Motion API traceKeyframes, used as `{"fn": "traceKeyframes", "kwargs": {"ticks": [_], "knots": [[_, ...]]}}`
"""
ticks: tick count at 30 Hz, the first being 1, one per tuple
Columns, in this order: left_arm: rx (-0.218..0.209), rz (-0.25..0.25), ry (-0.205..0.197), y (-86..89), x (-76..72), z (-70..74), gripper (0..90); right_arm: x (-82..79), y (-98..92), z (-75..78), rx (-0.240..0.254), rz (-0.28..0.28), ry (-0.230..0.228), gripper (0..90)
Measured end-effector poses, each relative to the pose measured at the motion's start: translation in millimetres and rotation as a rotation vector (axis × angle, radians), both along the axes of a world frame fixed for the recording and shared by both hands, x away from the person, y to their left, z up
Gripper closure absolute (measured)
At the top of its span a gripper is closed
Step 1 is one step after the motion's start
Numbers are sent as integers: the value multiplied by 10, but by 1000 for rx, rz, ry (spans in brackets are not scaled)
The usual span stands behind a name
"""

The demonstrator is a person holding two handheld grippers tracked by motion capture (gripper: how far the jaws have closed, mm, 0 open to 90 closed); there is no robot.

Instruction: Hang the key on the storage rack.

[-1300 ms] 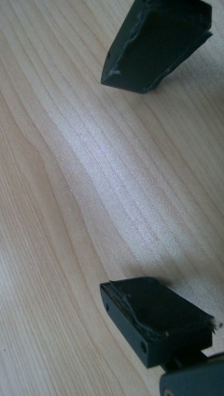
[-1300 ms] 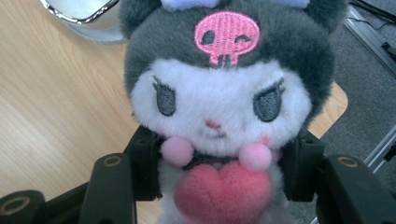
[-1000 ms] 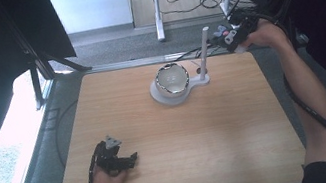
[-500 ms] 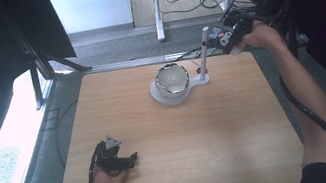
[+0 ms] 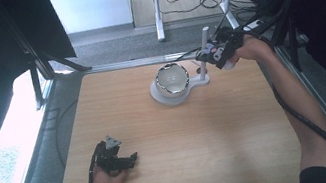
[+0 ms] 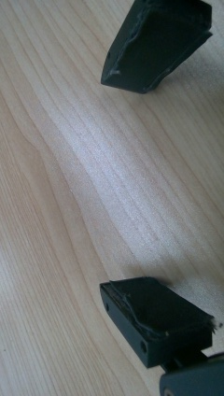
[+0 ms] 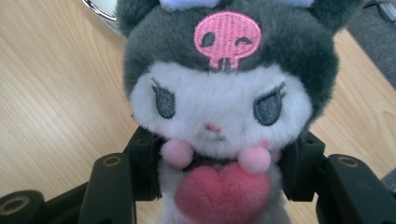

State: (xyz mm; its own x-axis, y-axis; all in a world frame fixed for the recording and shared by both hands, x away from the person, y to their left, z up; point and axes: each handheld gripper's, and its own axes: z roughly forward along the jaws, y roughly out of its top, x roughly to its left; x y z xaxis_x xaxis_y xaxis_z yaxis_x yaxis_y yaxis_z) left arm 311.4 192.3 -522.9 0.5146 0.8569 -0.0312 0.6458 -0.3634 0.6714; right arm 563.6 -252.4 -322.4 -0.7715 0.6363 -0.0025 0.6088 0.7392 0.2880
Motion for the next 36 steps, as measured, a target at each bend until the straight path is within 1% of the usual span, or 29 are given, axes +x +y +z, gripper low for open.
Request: {"fn": "traceKeyframes", "kwargs": {"ticks": [4, 5, 7, 8, 11, 12, 14, 15, 17, 18, 20, 21, 22, 23, 24, 25, 26, 27, 28, 30, 31, 33, 35, 36], "knots": [[0, 0, -1, -1, 0, -1, 37, 33, -15, -181, 0, -12, 8, 430], [0, 0, -1, 0, 0, -1, 37, 33, -15, -181, 0, -12, 8, 430], [-1, 2, 0, -1, -1, -1, 37, 47, -27, -242, -1, -14, 6, 429], [1, 0, 2, 0, -2, 0, 37, 55, -38, -298, -1, -26, 5, 427], [0, 0, 2, 0, -2, 0, 37, 70, -59, -357, -3, -31, 5, 427], [1, 0, 2, 0, -2, 0, 37, 90, -93, -409, -8, -53, -9, 427], [1, 0, 2, 0, -2, 0, 37, 98, -111, -432, -6, -64, -14, 426], [1, 0, 2, 0, -2, 0, 37, 108, -141, -475, -2, -78, -39, 423], [1, 0, 2, 0, -2, 0, 37, 112, -152, -497, 3, -80, -45, 421], [1, 0, 2, 0, -2, 1, 37, 112, -156, -552, 4, -76, -64, 411], [1, 0, 2, 0, -2, 1, 37, 105, -136, -604, 5, -74, -74, 402], [1, 0, 2, 0, -2, 1, 37, 105, -136, -604, 5, -74, -74, 402], [1, 0, 2, 0, -2, 0, 37, 104, -125, -630, 7, -67, -81, 391], [1, 0, 2, 0, -2, 1, 37, 97, -90, -686, 17, -52, -79, 340], [1, 0, 2, 0, -2, 1, 37, 97, -90, -686, 17, -52, -79, 340], [1, 0, 2, 0, -2, 1, 37, 89, -53, -730, 7, -43, -95, 280], [1, 0, 2, 0, -2, 1, 37, 89, -53, -730, 7, -43, -95, 280], [1, 0, 2, 0, -2, 1, 37, 89, -45, -745, 9, -41, -105, 257], [1, 0, 2, 0, -2, 1, 37, 87, -46, -764, 22, -46, -112, 225], [1, 0, 2, 0, -2, 1, 37, 81, -46, -771, 26, -48, -117, 209], [1, 0, 2, 0, -2, 1, 37, 65, -48, -784, 22, -46, -132, 165], [1, 0, 2, 0, -2, 1, 37, 41, -45, -790, 3, -55, -147, 140], [1, 0, 2, 0, -2, 0, 37, 31, -50, -788, -3, -59, -151, 134], [1, 0, 2, 0, -2, 1, 37, 22, -66, -779, -21, -76, -176, 130]]}}
